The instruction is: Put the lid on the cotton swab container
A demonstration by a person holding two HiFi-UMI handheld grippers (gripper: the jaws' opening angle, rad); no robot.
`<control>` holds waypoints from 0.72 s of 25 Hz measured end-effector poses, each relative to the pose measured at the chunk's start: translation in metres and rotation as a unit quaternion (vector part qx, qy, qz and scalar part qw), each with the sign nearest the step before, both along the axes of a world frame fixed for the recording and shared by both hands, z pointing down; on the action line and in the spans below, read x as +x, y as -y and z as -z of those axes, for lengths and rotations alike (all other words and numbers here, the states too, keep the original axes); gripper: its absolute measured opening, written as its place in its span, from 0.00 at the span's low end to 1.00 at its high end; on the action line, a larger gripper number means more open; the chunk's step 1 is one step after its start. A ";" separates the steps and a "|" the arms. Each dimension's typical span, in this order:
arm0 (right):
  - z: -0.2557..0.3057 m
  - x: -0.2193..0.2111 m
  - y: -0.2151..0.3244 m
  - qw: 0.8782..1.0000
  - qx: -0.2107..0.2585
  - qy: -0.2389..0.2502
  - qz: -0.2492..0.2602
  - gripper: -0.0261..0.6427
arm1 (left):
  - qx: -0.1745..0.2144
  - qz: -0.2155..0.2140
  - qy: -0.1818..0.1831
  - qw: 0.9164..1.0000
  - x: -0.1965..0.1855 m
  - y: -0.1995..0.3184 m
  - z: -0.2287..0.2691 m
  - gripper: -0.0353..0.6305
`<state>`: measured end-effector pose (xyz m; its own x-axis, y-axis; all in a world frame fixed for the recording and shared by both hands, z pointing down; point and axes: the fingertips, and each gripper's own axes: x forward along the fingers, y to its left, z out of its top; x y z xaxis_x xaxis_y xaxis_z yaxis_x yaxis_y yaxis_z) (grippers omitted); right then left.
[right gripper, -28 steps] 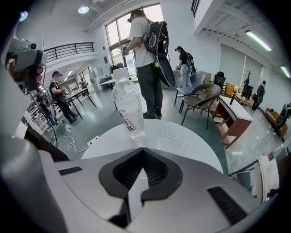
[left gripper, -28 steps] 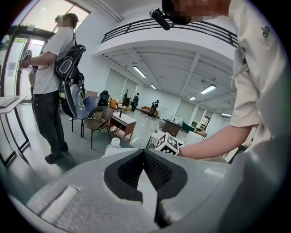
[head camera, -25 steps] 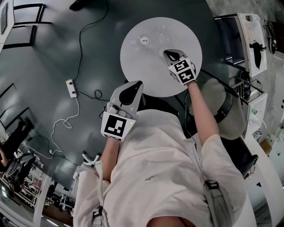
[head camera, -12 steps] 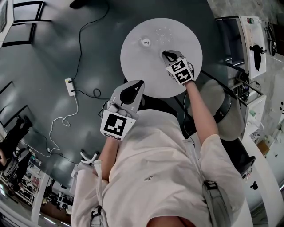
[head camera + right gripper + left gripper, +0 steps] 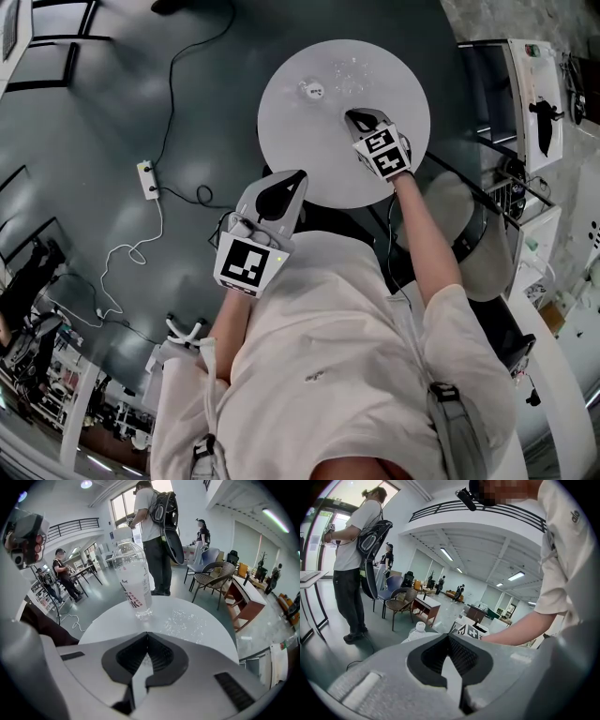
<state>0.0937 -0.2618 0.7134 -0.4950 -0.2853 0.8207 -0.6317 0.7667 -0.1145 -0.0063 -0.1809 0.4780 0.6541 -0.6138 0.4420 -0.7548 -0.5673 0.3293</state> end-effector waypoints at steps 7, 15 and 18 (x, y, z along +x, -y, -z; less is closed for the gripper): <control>-0.002 0.002 0.000 1.000 0.006 0.000 -0.005 0.05 | 0.003 0.008 -0.002 1.000 -0.002 -0.002 0.002 0.07; -0.002 0.000 0.002 1.000 0.010 -0.016 0.002 0.05 | 0.017 0.017 -0.005 1.000 -0.001 -0.011 0.010 0.07; -0.003 0.005 0.001 1.000 0.005 -0.017 -0.012 0.05 | 0.027 0.022 0.001 0.999 -0.001 -0.016 0.017 0.07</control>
